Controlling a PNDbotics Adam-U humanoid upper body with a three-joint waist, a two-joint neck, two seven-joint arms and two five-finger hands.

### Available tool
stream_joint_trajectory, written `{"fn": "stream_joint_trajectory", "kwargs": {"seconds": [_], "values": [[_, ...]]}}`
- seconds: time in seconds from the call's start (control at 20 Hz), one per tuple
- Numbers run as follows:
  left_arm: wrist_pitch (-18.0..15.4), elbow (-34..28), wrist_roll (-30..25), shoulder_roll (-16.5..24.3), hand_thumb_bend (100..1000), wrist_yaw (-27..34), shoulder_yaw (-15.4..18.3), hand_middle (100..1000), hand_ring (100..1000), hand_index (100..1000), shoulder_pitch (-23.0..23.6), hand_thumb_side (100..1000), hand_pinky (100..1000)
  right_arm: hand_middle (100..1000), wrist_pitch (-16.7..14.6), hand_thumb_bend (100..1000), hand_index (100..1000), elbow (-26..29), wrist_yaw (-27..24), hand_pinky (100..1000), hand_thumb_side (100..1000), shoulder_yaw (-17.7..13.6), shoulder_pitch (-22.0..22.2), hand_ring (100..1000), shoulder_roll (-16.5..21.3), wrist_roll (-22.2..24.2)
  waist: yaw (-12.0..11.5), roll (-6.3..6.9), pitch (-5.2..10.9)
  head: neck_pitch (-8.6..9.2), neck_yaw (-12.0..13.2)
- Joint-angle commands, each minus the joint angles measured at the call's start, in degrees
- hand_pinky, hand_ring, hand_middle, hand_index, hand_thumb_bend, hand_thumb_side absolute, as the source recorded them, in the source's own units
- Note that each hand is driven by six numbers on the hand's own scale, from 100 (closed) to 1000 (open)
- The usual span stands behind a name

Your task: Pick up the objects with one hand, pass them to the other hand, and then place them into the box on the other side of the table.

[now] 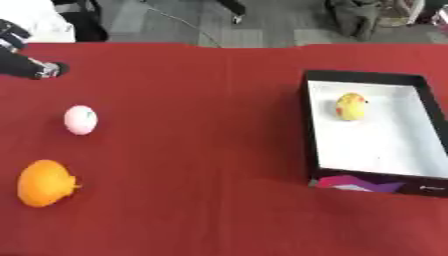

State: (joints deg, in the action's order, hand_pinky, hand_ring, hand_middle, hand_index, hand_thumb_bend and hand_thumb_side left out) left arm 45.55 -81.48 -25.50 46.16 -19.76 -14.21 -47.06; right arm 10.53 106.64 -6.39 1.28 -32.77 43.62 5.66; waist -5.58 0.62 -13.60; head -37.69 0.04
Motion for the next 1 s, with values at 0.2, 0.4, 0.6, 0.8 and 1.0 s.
{"fn": "stream_joint_trajectory", "kwargs": {"seconds": [0.2, 0.4, 0.6, 0.8, 1.0], "values": [[2.01, 10.14, -10.18, -2.75, 543, -3.44, -1.39, 774, 826, 875, -5.98, 275, 905, 730, 0.43, 100, 903, 0.04, -0.35, 912, 426, 0.06, -1.14, 1000, 1.05, 0.01, -0.21, 0.02, 1.59, -0.12, 0.52], [1.19, 16.6, -14.96, -4.73, 555, -6.98, -2.4, 778, 840, 871, -8.17, 275, 912, 727, 0.52, 100, 902, -0.08, -0.22, 912, 413, 0.44, -1.42, 1000, 0.9, 0.23, -0.26, 0.0, 1.58, -0.14, 0.56], [-0.37, 19.78, -18.43, -5.77, 564, -8.64, -2.39, 781, 848, 873, -9.0, 278, 915, 725, 0.67, 100, 902, -0.41, 0.13, 912, 423, 0.59, -1.36, 1000, 0.82, 0.32, -0.34, -0.04, 1.59, -0.23, 0.42], [-1.04, 21.95, -21.22, -6.42, 573, -10.21, -2.98, 787, 858, 872, -9.15, 272, 917, 724, 0.7, 100, 901, -0.6, 0.27, 912, 422, 0.77, -1.45, 1000, 0.7, 0.43, -0.39, -0.05, 1.62, -0.22, 0.35], [-1.07, 23.94, -22.74, -7.06, 573, -12.86, -3.17, 792, 866, 878, -9.2, 265, 920, 721, 0.71, 100, 901, -0.68, 0.39, 912, 421, 0.99, -1.44, 1000, 0.54, 0.62, -0.4, -0.08, 1.58, -0.28, 0.15]]}}
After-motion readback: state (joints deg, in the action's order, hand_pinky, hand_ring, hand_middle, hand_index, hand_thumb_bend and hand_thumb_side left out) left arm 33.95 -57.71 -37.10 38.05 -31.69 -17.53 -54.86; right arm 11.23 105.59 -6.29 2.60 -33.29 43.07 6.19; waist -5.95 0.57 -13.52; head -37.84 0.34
